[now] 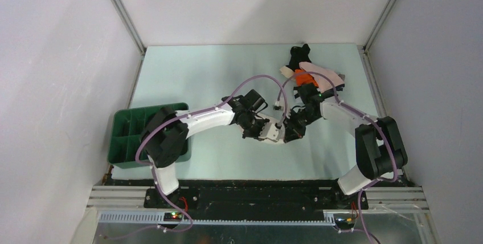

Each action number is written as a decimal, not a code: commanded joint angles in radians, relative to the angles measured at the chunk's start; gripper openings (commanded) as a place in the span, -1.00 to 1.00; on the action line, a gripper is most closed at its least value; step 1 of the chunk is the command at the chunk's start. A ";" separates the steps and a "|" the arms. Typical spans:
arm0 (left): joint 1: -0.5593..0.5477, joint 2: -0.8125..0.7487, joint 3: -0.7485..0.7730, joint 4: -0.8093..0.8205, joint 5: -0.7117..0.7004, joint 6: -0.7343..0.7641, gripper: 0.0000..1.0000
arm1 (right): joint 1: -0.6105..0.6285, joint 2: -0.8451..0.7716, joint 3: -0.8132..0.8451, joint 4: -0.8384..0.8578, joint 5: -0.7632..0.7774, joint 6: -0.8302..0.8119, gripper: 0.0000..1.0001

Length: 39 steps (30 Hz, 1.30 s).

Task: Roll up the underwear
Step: Fold the underwear at the center of the board.

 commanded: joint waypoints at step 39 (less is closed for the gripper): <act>0.076 0.239 0.309 0.110 -0.135 0.029 -1.00 | -0.241 0.348 0.281 0.054 -0.036 0.313 -1.00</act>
